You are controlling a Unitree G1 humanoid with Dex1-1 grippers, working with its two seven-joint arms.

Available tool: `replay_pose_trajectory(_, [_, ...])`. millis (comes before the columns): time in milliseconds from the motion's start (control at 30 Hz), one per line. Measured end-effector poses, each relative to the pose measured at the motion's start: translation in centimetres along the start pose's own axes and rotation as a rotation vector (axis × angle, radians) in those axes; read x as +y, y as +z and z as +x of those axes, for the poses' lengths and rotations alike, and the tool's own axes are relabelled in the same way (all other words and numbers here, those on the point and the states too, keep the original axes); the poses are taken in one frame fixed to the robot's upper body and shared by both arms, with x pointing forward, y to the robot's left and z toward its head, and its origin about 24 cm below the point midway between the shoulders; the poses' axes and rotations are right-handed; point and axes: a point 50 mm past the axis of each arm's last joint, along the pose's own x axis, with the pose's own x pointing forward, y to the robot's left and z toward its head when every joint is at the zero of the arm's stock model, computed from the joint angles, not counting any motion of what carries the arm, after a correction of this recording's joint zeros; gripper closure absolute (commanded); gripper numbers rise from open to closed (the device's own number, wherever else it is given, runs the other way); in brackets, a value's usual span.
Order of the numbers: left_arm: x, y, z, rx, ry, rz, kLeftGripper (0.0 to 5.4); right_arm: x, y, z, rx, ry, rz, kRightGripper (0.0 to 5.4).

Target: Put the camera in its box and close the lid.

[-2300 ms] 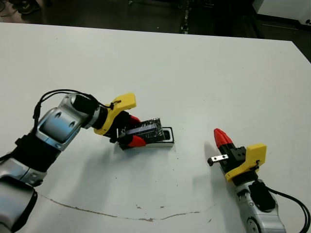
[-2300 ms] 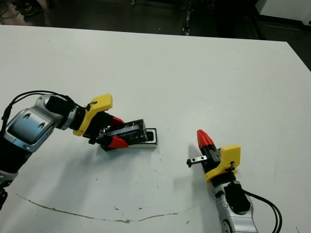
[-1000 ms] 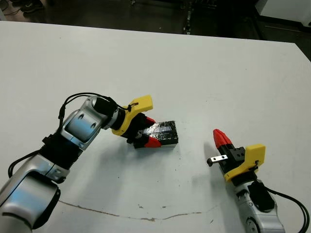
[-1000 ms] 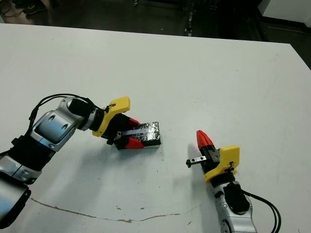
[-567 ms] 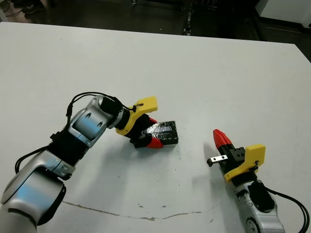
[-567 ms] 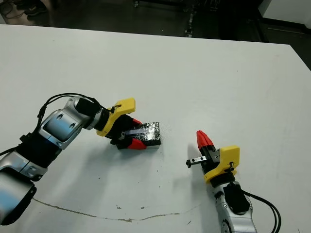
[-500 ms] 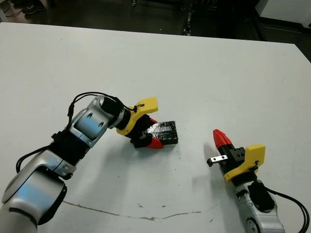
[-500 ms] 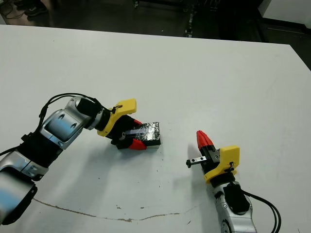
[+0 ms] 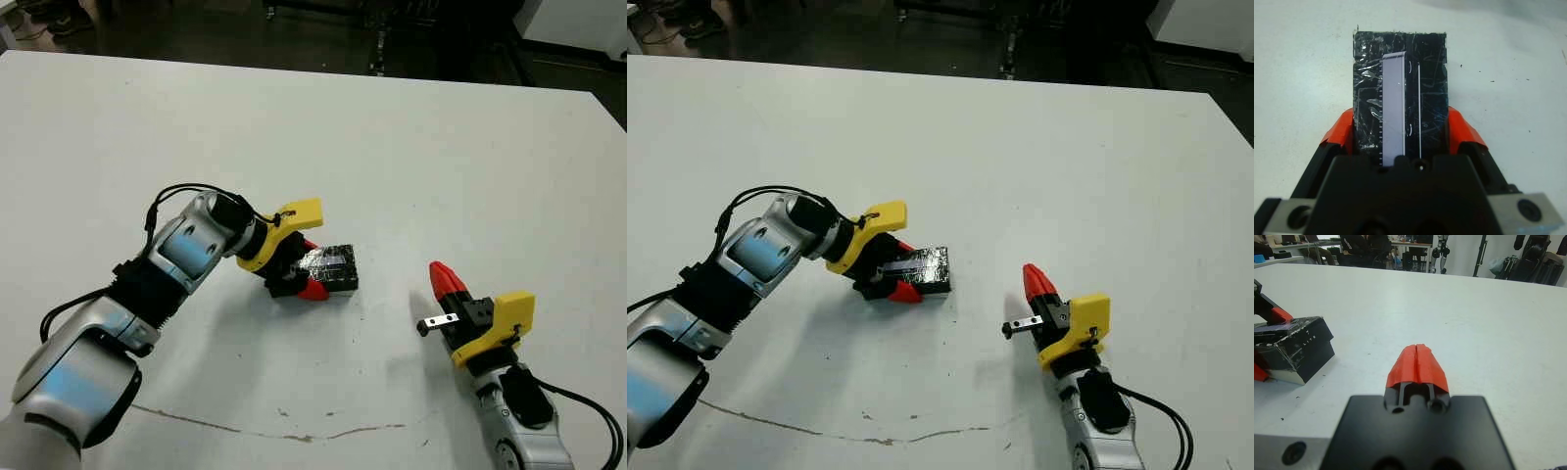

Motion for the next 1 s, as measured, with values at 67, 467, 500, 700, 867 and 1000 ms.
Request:
replay_pose_trajectory(67, [-0.2,0.1,0.2,-0.006,0.030,0.054,1.65,0.0,0.0,0.0,0.000,0.001,0.000,5.40])
replay_pose_trajectory(467, [-0.7,1.2,1.7,-0.114,0.033,0.058,0.01,0.0,0.0,0.0,0.001,0.001,-0.001,5.40])
replay_pose_trajectory(500, [-0.7,1.2,1.8,-0.117,0.033,0.057,0.01,0.0,0.0,0.0,0.001,0.002,-0.001,5.40])
replay_pose_trajectory(700, [-0.7,1.2,1.9,-0.132,0.027,0.054,0.01,0.1,0.0,0.0,0.001,0.008,-0.002,5.40])
replay_pose_trajectory(867, [-0.7,1.0,1.8,-0.187,0.018,0.036,0.01,0.1,0.0,0.0,0.002,0.009,-0.002,5.40])
replay_pose_trajectory(1000, [-0.7,1.0,1.4,-0.223,0.025,0.015,0.01,0.1,0.0,0.0,0.002,0.010,-0.002,5.40])
